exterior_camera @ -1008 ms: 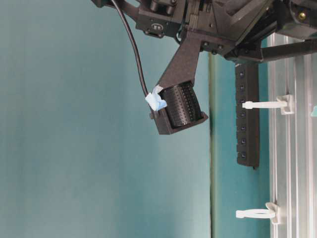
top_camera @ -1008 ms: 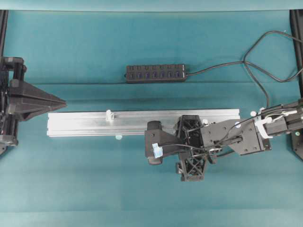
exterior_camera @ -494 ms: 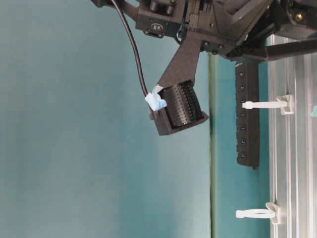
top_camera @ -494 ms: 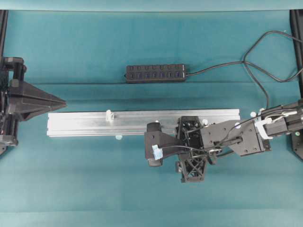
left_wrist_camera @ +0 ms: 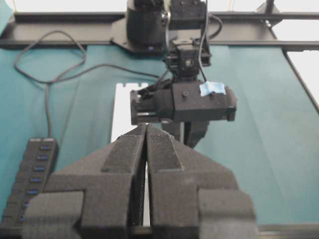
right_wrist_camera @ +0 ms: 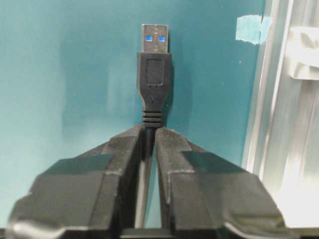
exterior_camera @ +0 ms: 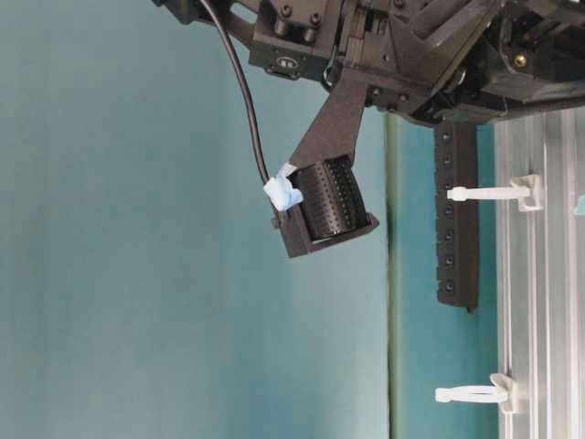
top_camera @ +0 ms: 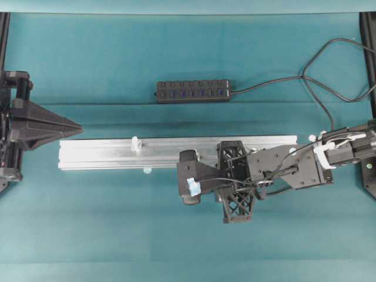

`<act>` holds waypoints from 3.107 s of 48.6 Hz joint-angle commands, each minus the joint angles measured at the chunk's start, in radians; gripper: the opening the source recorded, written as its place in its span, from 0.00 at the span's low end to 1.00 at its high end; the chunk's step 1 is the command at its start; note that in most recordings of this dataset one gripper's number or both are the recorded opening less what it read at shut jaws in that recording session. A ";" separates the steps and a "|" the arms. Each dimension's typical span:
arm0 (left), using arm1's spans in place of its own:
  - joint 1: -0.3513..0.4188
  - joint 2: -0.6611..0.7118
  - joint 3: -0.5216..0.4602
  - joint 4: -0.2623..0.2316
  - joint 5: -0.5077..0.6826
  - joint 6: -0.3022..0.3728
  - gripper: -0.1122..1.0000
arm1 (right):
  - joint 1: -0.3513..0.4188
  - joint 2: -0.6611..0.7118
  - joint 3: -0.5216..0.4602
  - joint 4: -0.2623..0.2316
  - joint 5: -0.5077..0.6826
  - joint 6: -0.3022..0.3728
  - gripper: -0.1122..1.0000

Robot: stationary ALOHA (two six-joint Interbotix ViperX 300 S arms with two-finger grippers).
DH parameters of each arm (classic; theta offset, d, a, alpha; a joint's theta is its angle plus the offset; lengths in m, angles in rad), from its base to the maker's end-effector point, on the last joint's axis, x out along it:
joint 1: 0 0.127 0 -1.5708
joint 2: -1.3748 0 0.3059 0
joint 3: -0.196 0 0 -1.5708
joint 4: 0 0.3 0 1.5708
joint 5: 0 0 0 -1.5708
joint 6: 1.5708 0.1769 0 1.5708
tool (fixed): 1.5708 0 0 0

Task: Pass the USB cable through three rings with both arms.
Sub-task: 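Close the right gripper on the cable just behind the plug, then lift the plug and carry it left to the rightmost white ring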

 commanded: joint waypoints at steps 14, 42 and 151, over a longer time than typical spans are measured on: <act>-0.002 0.003 -0.029 0.003 -0.005 -0.002 0.12 | -0.015 0.011 0.006 0.002 0.000 -0.014 0.05; -0.002 0.003 -0.031 0.003 -0.008 -0.002 0.12 | 0.011 0.000 -0.006 0.020 0.037 -0.011 0.05; 0.015 0.005 -0.060 0.003 -0.005 0.002 0.12 | -0.048 -0.413 0.275 -0.189 0.287 0.192 0.05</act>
